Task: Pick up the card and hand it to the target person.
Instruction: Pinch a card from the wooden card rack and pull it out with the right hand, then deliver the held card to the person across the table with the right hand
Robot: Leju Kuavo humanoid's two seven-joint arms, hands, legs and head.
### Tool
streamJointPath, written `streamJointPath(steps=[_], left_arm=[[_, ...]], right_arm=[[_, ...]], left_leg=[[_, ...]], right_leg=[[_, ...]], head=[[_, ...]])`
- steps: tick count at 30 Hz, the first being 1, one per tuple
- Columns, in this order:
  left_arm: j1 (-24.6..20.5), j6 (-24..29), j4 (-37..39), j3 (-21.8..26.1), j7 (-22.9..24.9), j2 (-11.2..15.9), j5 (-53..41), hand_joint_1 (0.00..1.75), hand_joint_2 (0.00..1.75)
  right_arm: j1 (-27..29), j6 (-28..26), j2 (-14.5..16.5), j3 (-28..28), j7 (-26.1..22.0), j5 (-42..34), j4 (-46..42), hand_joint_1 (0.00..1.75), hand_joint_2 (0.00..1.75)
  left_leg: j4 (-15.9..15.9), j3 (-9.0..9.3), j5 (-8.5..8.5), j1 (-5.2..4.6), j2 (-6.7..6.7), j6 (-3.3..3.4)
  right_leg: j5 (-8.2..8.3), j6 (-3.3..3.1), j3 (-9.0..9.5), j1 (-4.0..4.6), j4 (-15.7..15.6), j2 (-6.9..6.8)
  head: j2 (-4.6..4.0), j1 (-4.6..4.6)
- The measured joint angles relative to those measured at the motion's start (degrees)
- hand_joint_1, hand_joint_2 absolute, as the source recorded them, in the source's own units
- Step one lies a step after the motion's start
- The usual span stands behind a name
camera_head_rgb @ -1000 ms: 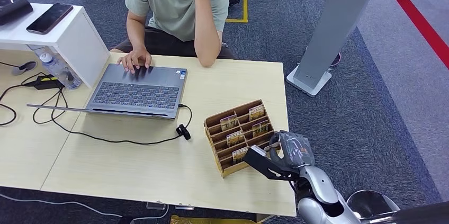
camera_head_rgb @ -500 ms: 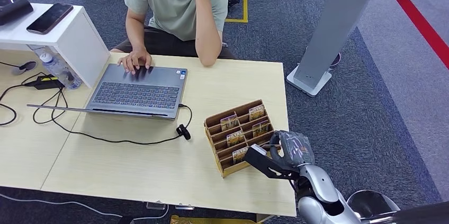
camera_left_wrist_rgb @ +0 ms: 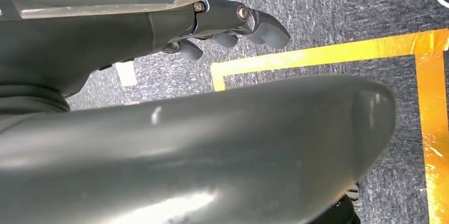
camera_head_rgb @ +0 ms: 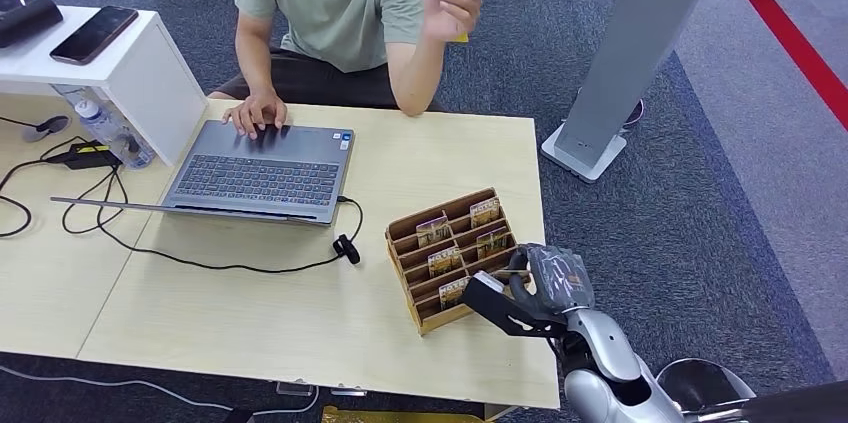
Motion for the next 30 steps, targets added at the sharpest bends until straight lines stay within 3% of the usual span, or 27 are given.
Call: streamJointPath(steps=[14, 30], left_arm=[[0.0, -0.4, 0.0, -0.6, -0.6, 0.0, -0.2, 0.00, 0.00], [-0.3, -0.7, 0.0, -2.3, -0.8, 0.0, -0.4, 0.00, 0.00]], right_arm=[[-8.3, 0.1, 0.5, 0.6, -0.8, -2.5, -6.6, 1.29, 1.75], [-20.9, -5.4, 5.8, 3.6, -4.6, -3.8, 5.4, 1.29, 1.75]], left_leg=[[0.0, 0.00, 0.01, 0.00, 0.00, -0.01], [0.0, -0.04, 0.05, 0.00, 0.00, -0.07]], right_leg=[[0.00, 0.00, 0.00, 0.00, 0.1, 0.00], [0.00, 0.00, -0.04, 0.00, 0.1, -0.02]], head=[[0.00, -0.01], [0.00, -0.03]])
